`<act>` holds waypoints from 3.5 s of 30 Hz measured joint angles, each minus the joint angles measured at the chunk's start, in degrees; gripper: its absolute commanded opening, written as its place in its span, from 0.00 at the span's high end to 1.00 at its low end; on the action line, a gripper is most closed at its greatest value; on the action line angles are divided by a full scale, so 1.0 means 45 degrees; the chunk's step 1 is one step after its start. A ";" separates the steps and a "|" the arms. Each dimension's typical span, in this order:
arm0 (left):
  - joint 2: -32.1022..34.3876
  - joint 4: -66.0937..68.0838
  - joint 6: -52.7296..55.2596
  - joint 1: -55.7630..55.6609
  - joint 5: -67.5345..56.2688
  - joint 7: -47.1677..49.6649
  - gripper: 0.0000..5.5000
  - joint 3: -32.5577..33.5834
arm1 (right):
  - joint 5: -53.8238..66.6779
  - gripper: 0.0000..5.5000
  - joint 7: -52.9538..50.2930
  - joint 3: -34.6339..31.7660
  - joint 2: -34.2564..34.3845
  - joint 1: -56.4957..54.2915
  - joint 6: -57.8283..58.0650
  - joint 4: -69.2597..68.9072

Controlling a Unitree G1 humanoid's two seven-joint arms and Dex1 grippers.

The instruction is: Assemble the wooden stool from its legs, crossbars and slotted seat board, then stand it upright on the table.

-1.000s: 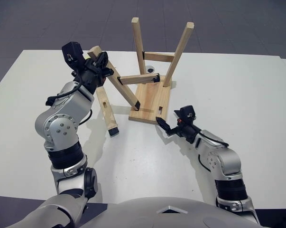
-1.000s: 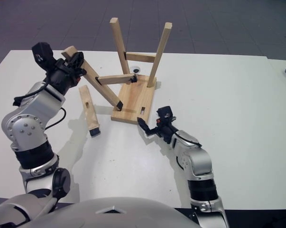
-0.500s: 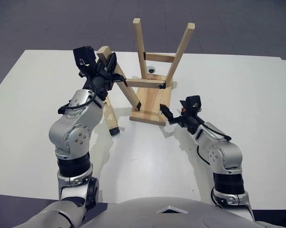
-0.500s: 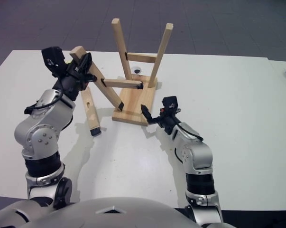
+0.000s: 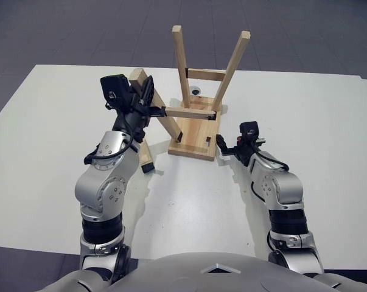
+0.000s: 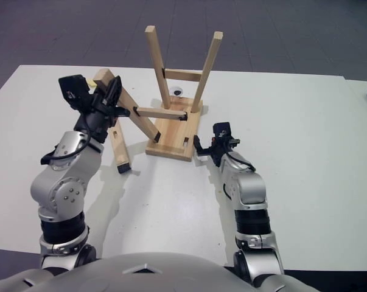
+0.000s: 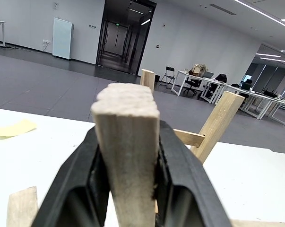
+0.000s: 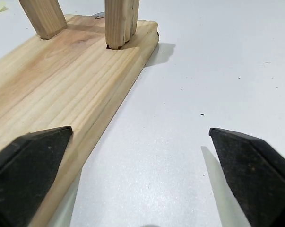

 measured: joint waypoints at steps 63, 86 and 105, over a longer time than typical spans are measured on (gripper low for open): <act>0.2336 0.1645 -0.0311 -0.2203 -0.5666 -0.2635 0.02 0.5376 | -0.0565 0.02 0.0343 0.0125 0.0766 -0.1417 -0.1385 0.2221; 0.2626 0.5444 0.4180 0.0254 -0.0115 -0.2191 0.25 0.1553 | -0.0652 0.02 -0.0284 -0.0107 0.1057 -0.0331 -0.1506 0.0495; 0.3561 0.6920 0.3632 0.0098 0.0063 -0.4740 0.60 0.2265 | -0.0987 0.02 -0.0471 -0.0128 0.1139 0.0004 -0.1651 0.0049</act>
